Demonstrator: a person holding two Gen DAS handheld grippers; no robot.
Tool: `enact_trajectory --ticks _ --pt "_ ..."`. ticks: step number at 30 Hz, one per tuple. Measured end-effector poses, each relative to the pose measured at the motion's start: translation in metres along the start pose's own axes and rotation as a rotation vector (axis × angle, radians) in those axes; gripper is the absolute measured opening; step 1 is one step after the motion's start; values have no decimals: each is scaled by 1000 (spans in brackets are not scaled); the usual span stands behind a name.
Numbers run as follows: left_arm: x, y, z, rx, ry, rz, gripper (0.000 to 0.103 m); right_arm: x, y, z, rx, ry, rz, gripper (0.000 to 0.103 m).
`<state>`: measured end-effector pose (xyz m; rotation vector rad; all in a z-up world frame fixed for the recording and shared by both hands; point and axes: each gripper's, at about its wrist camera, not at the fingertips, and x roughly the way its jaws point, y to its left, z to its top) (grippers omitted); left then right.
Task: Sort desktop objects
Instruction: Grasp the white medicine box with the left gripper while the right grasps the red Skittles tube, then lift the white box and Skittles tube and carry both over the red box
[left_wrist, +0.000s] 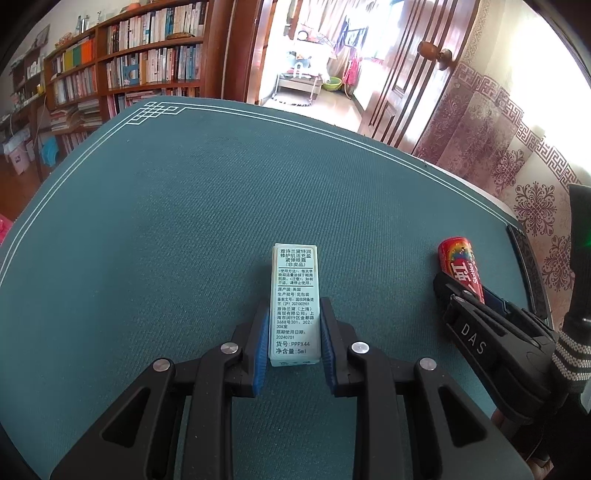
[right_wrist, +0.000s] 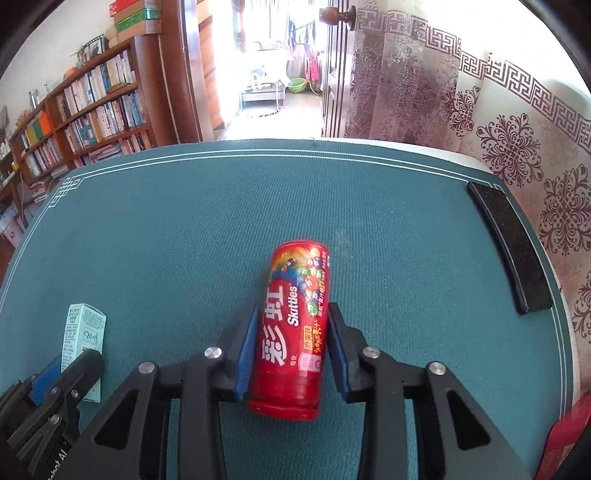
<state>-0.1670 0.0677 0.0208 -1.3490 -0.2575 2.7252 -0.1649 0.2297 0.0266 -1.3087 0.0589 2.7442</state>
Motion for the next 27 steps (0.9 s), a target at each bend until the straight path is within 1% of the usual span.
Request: enact_trajectory --ticks 5,11,19,27 --pt "0 -5 0 11 0 -5 27 -9 1 -13 -41 -24 -6 36" --pt "-2 -17 -4 50 -7 -17 27 -17 7 -28 -93 -45 -41 36" --pt "-6 -29 -9 89 -20 -27 27 -31 -1 -46 -86 -48 -63 36" --pt "-12 -49 -16 153 -29 -43 27 -44 -12 -59 -62 -60 -81 36"
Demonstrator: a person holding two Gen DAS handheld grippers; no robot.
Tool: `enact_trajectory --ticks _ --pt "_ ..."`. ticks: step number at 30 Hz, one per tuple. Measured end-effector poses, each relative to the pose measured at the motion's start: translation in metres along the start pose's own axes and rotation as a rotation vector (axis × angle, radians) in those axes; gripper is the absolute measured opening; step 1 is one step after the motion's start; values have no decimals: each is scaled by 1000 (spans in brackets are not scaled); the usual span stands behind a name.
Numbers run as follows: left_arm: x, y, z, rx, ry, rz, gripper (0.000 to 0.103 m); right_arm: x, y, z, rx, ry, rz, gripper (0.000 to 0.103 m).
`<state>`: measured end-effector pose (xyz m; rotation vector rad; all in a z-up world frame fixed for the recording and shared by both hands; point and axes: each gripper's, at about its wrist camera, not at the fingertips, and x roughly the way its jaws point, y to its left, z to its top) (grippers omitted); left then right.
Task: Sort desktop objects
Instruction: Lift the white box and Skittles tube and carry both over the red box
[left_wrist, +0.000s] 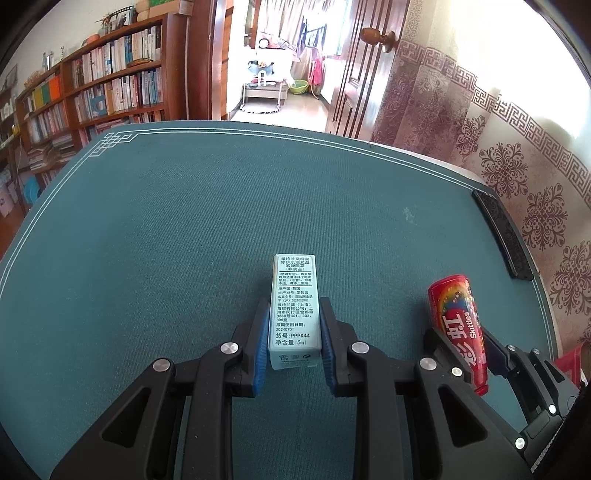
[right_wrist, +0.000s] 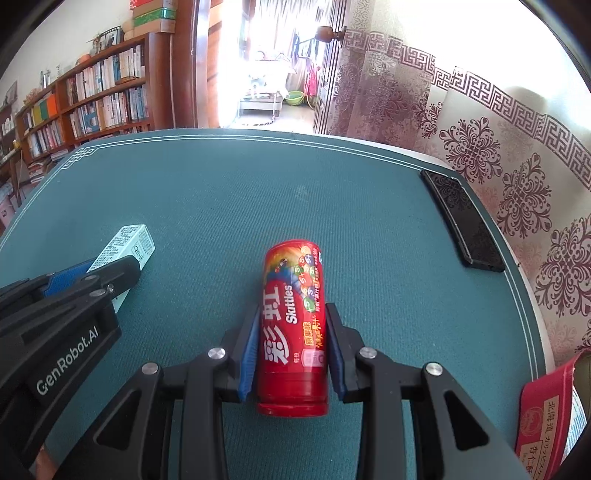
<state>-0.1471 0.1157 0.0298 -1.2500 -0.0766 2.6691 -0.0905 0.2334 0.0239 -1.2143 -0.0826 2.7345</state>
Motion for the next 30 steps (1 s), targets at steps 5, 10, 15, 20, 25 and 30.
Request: enact_trajectory --ticks 5,10,15,20,25,30 --pt "-2 -10 -3 21 3 -19 27 -8 -8 -10 25 -2 3 36" --pt "-6 -18 -6 45 -3 -26 27 -17 -20 -21 72 1 12 36" --pt "-12 -28 -10 67 -7 -46 27 -35 -31 -34 115 -14 24 36" --pt "-24 -45 -15 109 -18 -82 27 -57 -46 -48 175 -39 41 36" --pt "-31 -66 -23 160 -2 -138 27 -75 -59 -62 208 -63 41 36" --pt "-42 -84 -31 205 -1 -181 27 -91 -72 -75 239 -87 51 36"
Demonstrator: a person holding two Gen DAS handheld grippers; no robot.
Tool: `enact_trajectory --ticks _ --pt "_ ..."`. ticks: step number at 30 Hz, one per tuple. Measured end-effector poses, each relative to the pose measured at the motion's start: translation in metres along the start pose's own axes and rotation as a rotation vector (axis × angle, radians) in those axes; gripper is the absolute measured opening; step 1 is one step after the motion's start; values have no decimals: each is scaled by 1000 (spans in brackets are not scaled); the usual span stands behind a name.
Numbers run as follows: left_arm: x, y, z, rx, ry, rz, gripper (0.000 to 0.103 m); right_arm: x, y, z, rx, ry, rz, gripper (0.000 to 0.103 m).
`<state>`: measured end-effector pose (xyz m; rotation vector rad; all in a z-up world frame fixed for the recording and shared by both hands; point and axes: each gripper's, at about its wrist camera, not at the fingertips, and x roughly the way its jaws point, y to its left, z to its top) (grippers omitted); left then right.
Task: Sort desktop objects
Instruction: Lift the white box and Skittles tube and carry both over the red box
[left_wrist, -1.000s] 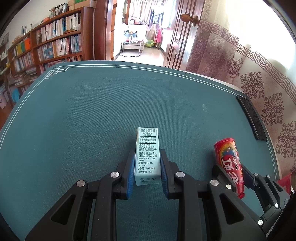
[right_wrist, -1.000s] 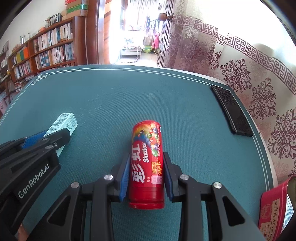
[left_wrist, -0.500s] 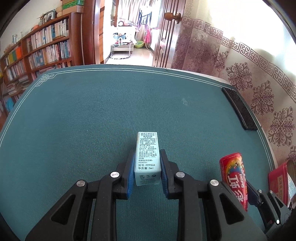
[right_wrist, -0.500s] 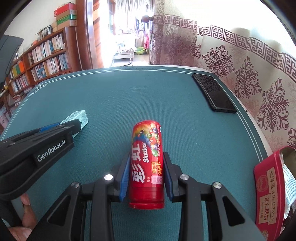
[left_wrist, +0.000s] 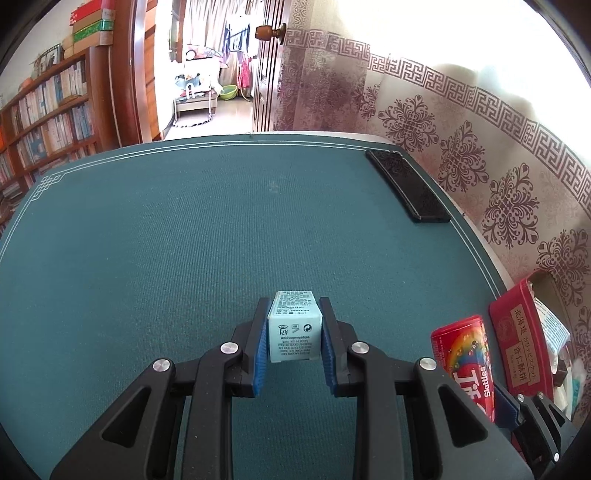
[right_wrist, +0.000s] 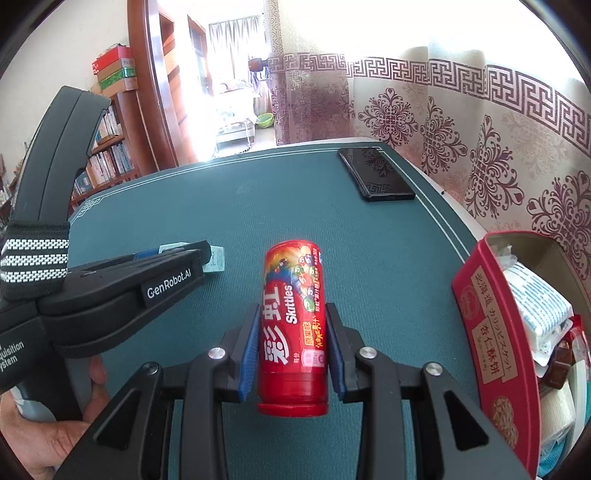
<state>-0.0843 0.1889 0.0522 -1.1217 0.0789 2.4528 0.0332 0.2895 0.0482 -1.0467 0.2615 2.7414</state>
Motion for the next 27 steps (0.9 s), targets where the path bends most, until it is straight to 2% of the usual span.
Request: enact_trajectory --ticks 12,20,27 --pt "-34 -41 -10 76 -33 -87 27 -74 -52 -18 109 -121 -2 36" --pt "-68 -82 -20 155 -76 -146 27 -118 -96 -28 173 -199 -56 36" --pt "-89 -113 -34 217 -72 -216 27 -141 -137 -48 248 -221 -110 36"
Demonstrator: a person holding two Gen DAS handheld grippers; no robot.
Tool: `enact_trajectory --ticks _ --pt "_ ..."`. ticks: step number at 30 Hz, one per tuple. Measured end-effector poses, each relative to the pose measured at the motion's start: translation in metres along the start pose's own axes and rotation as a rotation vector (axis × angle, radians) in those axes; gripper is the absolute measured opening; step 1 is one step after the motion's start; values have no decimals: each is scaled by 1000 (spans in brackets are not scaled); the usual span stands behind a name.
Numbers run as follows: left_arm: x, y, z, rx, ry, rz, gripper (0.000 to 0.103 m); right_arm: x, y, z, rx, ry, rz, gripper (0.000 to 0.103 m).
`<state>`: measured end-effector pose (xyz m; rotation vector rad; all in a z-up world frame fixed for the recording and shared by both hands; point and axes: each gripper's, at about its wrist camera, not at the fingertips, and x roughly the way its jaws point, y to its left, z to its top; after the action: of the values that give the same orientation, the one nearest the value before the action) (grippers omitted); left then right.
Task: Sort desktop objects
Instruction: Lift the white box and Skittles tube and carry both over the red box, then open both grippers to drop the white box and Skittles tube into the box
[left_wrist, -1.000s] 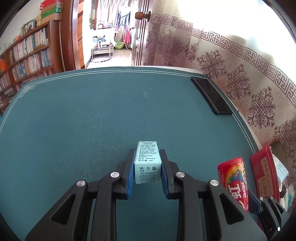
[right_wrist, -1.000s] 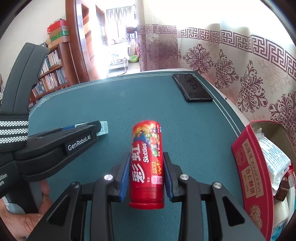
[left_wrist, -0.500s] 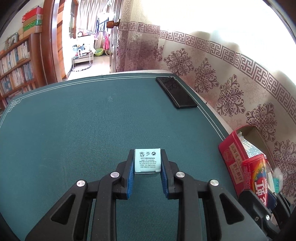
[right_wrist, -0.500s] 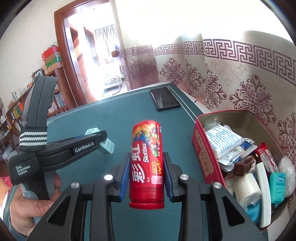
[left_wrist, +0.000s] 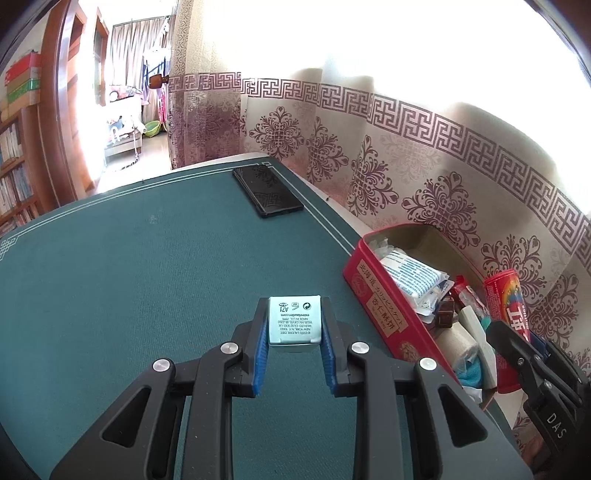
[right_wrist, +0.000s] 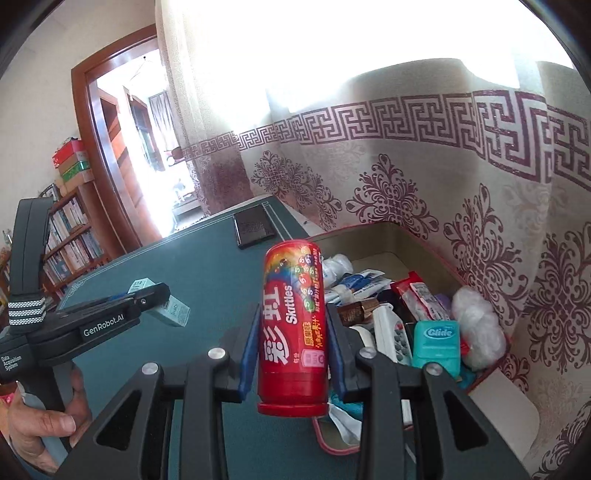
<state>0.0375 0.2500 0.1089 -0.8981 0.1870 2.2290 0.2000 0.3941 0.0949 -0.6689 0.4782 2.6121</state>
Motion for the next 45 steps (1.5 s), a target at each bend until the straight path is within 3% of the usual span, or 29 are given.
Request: enact_trajectory --ticks 11,26,45 --pt "-6 -51 2 41 25 -96 27 -28 -62 10 87 -60 -67 36" --pt "24 -104 31 61 52 -266 27 28 -86 25 86 20 -61 36" --pt "96 -124 55 31 52 -243 27 59 -99 25 61 127 -65 36"
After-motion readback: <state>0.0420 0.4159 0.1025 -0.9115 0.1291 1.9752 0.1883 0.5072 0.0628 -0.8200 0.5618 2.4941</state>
